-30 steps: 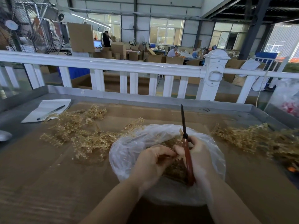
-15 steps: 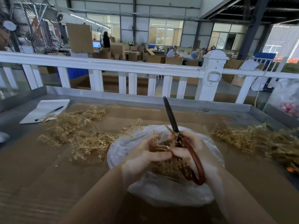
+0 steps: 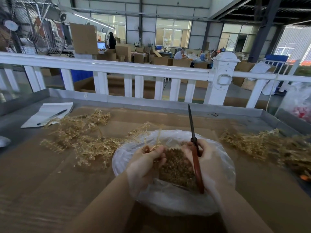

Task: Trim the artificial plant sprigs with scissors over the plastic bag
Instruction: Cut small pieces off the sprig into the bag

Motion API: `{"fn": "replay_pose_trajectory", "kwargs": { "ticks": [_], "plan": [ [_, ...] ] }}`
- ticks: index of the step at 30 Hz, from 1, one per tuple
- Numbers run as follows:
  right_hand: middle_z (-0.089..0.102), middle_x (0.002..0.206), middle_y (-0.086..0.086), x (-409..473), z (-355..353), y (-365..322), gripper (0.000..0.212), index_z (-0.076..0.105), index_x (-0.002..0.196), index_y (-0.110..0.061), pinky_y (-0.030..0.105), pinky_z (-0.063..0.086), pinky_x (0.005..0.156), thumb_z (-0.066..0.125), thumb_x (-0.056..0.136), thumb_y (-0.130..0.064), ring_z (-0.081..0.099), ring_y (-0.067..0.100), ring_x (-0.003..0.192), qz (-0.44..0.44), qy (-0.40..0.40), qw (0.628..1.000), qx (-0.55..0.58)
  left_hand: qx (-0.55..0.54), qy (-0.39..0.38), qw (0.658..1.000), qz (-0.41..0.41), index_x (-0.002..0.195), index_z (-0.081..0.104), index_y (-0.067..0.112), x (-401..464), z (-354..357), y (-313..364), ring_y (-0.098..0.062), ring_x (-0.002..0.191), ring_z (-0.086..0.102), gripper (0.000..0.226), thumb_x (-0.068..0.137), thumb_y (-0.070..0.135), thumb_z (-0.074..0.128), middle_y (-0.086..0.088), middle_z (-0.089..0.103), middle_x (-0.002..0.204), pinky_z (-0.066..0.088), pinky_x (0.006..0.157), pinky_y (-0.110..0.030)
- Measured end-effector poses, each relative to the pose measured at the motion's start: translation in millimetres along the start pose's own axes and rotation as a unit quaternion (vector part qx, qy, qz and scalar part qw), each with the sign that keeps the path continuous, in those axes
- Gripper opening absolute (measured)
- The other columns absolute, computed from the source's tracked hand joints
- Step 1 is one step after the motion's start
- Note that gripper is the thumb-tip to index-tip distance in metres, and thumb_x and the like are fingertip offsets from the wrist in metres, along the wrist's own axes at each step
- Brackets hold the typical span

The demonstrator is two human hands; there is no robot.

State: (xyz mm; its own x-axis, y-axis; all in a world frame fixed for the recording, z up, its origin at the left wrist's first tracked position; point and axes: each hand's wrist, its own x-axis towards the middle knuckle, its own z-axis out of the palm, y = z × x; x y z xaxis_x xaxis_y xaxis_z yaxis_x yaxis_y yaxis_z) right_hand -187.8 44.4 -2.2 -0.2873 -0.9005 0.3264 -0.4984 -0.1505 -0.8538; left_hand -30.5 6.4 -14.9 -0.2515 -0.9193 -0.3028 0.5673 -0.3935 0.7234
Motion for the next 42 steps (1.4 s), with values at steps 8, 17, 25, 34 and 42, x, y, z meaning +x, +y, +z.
{"fn": "replay_pose_trajectory", "kwargs": {
  "ticks": [8, 17, 25, 34, 42],
  "plan": [
    [0.063, 0.077, -0.015, -11, 10, 6, 0.008, 0.062, 0.088, -0.033, 0.008, 0.043, 0.068, 0.068, 0.085, -0.036, 0.058, -0.005, 0.079, -0.096, -0.001, 0.989, -0.114, 0.037, 0.01, 0.999, -0.008, 0.103, 0.057, 0.0, -1, 0, -1, -0.011, 0.048, 0.055, 0.026, 0.08, 0.003, 0.068, -0.004, 0.062, 0.061, 0.049, 0.051, -0.022],
    [0.064, 0.084, -0.012, -16, 13, 0, 0.015, 0.065, 0.098, -0.022, -0.001, 0.037, 0.071, 0.067, 0.087, -0.031, 0.052, -0.007, 0.076, -0.11, -0.009, 0.987, -0.114, 0.242, 0.074, 0.967, 0.03, 0.095, 0.07, 0.01, -6, 1, -4, -0.022, 0.075, 0.072, 0.031, 0.071, 0.026, 0.082, -0.006, 0.075, 0.077, 0.06, 0.069, -0.036],
    [0.061, 0.076, -0.017, -21, 11, -4, 0.017, 0.062, 0.095, -0.026, 0.002, 0.039, 0.068, 0.065, 0.086, -0.041, 0.054, -0.008, 0.074, -0.103, -0.013, 0.987, -0.122, -0.037, 0.051, 0.998, -0.022, 0.083, 0.067, 0.005, -6, 3, 2, -0.016, 0.053, 0.068, 0.017, 0.077, 0.019, 0.073, -0.007, 0.07, 0.065, 0.053, 0.045, -0.025],
    [0.056, 0.076, -0.016, -26, 15, -3, 0.021, 0.05, 0.09, -0.037, 0.007, 0.036, 0.062, 0.053, 0.085, -0.057, 0.051, -0.006, 0.076, -0.119, -0.067, 0.975, -0.173, -0.149, 0.082, 0.985, -0.004, 0.094, 0.065, 0.003, -7, 1, 1, -0.015, 0.055, 0.069, 0.011, 0.083, 0.005, 0.066, -0.009, 0.071, 0.066, 0.058, 0.055, -0.027],
    [0.055, 0.081, -0.015, -28, 14, 2, 0.026, 0.047, 0.091, -0.038, 0.01, 0.033, 0.066, 0.049, 0.083, -0.063, 0.049, 0.0, 0.081, -0.136, -0.116, 0.957, -0.226, -0.198, 0.079, 0.977, 0.025, 0.093, 0.065, 0.006, -2, -3, 4, -0.013, 0.058, 0.07, 0.009, 0.086, 0.01, 0.063, -0.007, 0.072, 0.069, 0.057, 0.051, -0.024]
  ]
}}
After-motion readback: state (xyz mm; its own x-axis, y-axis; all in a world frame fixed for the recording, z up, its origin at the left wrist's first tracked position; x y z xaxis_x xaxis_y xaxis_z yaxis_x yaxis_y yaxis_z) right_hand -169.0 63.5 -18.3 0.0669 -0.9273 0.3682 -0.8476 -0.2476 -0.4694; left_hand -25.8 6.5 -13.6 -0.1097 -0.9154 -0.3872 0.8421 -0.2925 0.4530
